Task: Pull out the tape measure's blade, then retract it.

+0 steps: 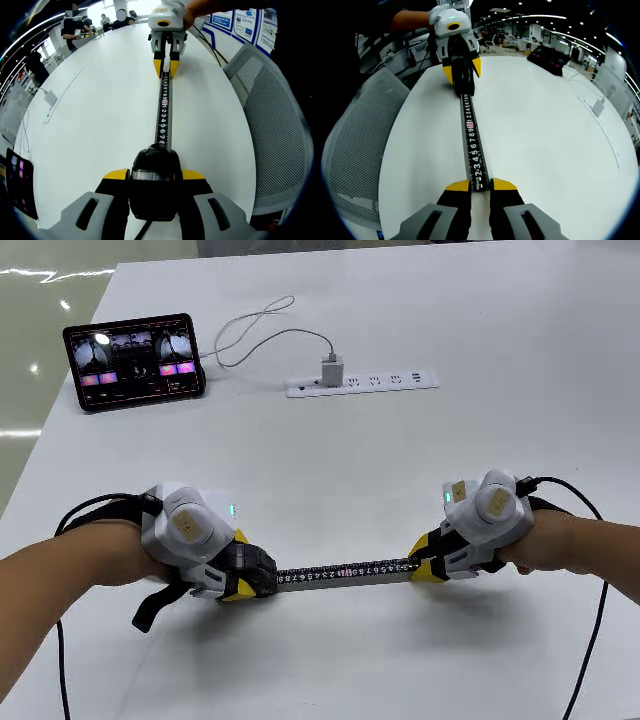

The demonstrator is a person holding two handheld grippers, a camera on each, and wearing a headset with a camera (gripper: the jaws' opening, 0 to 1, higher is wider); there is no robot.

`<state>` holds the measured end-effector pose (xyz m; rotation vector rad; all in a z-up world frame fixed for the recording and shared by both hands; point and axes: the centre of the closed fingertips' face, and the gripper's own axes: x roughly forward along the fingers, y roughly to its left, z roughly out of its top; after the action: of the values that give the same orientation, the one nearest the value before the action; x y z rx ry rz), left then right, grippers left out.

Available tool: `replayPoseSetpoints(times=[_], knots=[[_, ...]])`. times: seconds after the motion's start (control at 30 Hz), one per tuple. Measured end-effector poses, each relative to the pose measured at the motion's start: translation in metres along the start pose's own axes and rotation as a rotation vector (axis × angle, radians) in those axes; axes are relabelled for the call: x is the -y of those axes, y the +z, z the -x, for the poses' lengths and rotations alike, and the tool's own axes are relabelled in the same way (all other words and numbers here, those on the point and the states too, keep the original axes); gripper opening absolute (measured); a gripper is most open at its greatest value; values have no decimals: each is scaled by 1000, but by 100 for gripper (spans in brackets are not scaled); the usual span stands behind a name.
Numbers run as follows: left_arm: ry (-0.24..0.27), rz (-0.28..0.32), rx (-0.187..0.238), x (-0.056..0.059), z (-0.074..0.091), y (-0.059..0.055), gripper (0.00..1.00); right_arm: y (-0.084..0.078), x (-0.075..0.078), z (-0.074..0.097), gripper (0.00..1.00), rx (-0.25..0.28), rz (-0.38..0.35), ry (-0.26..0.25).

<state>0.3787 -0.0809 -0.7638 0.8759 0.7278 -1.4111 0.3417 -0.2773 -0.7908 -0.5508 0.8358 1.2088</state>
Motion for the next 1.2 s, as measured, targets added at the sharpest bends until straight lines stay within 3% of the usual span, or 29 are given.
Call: replayPoseSetpoints(times=[0.27,1.2], knots=[[-1,1,5,-1,0,0,32,-3,1,2,9,-6,20,-5],[-5,2,2,0,0,1,32,-20,5,13,9,-22,-14,-10]])
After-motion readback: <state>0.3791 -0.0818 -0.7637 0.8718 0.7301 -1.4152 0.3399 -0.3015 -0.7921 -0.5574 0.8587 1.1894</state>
